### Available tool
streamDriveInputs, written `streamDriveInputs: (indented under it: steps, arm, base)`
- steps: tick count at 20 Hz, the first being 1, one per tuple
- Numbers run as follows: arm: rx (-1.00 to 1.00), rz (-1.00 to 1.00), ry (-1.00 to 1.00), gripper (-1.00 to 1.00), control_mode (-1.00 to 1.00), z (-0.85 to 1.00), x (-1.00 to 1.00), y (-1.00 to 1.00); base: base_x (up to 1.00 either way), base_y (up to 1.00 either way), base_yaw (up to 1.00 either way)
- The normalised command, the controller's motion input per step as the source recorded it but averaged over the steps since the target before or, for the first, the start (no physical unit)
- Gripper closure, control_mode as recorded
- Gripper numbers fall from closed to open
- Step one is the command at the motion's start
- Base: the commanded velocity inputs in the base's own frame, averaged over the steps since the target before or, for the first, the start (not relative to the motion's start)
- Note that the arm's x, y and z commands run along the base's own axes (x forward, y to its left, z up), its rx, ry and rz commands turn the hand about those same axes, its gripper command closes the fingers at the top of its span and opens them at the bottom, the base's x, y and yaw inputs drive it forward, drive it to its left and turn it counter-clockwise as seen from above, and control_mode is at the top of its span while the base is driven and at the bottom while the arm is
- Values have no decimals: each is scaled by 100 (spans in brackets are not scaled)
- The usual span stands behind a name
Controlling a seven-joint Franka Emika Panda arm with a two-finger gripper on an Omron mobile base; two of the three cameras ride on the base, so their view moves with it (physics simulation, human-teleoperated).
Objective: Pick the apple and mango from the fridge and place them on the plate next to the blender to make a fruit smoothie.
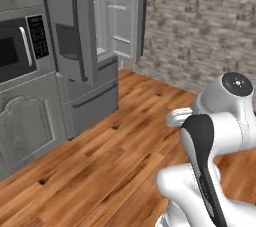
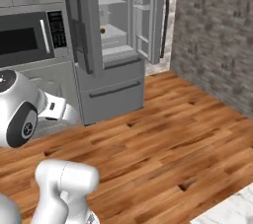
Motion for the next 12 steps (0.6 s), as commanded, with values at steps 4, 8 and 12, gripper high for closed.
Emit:
streamDriveInputs:
  steps: [4, 8, 12]
  arm:
    - [0, 0, 0, -100, 100, 0, 0, 0]
    - [0, 0, 0, -100, 100, 0, 0, 0]
    - [0, 0, 0, -100, 100, 0, 0, 0]
  base:
    - [100, 30, 0]
    - [100, -3, 0]
    - [100, -20, -4]
